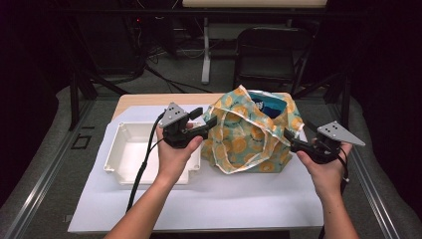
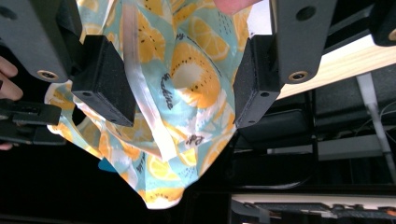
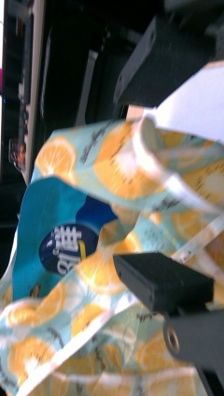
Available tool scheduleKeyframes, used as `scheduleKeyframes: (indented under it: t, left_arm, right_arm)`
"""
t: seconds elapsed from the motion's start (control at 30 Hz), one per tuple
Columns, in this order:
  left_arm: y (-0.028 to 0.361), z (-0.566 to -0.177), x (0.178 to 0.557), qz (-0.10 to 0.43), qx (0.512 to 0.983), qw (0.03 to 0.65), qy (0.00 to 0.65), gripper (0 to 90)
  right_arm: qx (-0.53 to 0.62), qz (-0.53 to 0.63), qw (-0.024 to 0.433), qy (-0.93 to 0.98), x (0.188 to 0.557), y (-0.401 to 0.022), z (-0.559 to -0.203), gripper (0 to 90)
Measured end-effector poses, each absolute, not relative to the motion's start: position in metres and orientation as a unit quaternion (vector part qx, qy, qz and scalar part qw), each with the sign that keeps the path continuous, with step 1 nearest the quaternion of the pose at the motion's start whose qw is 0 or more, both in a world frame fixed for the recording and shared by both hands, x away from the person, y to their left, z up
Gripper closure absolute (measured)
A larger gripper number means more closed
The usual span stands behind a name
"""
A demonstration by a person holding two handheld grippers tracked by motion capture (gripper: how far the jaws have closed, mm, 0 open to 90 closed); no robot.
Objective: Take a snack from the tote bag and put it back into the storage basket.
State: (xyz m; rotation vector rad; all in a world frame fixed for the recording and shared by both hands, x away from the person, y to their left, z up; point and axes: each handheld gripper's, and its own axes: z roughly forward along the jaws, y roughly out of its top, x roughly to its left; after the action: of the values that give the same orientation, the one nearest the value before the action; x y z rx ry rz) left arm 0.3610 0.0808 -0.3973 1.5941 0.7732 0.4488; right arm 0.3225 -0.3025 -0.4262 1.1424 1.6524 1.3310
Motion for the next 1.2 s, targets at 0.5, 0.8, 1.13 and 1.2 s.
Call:
scheduleKeyframes:
  t: [0.5,0.8,1.13,1.2]
  left_arm:
    - [0.069,-0.394,0.373,0.2,0.7,0.606,0.319,53.7]
    - [0.068,-0.397,0.384,0.192,0.709,0.591,0.333,82.5]
    - [0.067,-0.388,0.401,0.176,0.703,0.589,0.357,81.9]
    - [0.067,-0.389,0.407,0.173,0.701,0.585,0.369,82.5]
  right_arm:
    - [0.429,0.527,0.356,0.642,0.332,-0.306,-0.425,90.0]
    - [0.41,0.539,0.378,0.631,0.339,-0.302,-0.4,90.0]
    - [0.398,0.548,0.396,0.62,0.357,-0.299,-0.371,90.0]
    - [0.402,0.549,0.395,0.617,0.363,-0.3,-0.365,90.0]
